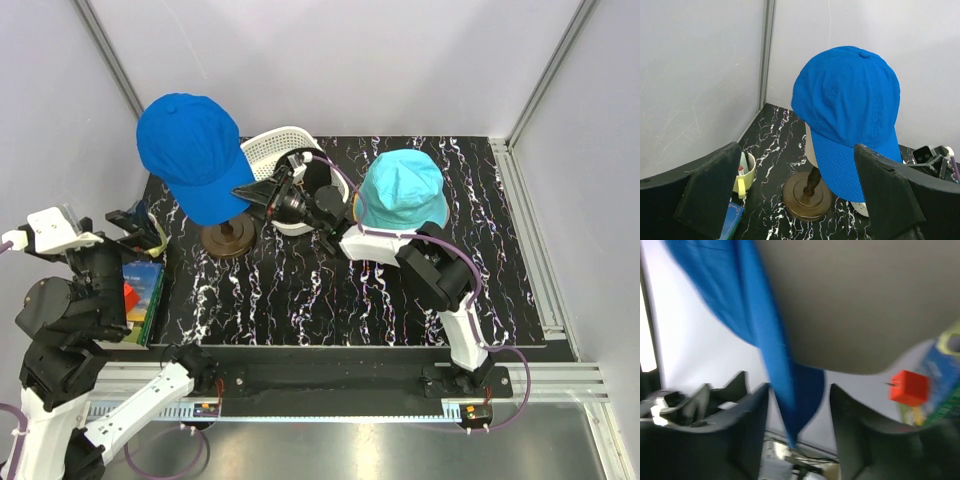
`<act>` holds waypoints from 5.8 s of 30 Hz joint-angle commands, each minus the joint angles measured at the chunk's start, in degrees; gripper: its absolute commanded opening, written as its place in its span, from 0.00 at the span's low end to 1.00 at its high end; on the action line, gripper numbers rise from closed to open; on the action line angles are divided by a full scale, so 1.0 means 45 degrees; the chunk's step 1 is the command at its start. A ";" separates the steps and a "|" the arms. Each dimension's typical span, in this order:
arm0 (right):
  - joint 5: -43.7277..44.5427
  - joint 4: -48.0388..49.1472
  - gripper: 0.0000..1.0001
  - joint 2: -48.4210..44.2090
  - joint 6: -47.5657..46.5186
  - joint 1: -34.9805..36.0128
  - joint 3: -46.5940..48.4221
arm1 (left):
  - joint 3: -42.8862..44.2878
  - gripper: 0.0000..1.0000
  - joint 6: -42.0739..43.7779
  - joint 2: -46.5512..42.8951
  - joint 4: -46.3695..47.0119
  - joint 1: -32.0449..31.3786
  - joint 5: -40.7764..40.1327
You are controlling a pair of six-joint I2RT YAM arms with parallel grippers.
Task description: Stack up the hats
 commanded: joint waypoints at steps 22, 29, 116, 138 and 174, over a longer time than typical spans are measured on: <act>0.4638 -0.6900 0.90 -0.8529 -1.3055 0.0354 -0.5846 | -0.0027 0.95 -0.0575 0.4088 0.0444 -0.0025 0.2408; 0.3373 -0.7682 0.93 -1.0957 -1.2497 -0.4128 -0.7448 | 0.1437 0.96 0.0221 0.7136 0.1944 -0.3106 -0.0477; -0.0223 -0.8737 0.98 -1.4591 -1.0739 -1.0136 -0.9872 | 0.9486 0.82 0.0480 2.3468 0.2808 0.2552 1.0162; -0.0086 -0.9284 0.98 -1.5294 -1.1012 -1.0117 -0.9794 | 0.7692 0.00 -0.0186 2.0033 0.4467 0.2359 0.9912; -0.1647 -0.6141 0.93 -1.2483 -1.1403 -0.4532 -0.7237 | 0.1285 0.00 -0.3037 0.8762 0.7222 -0.1059 0.8543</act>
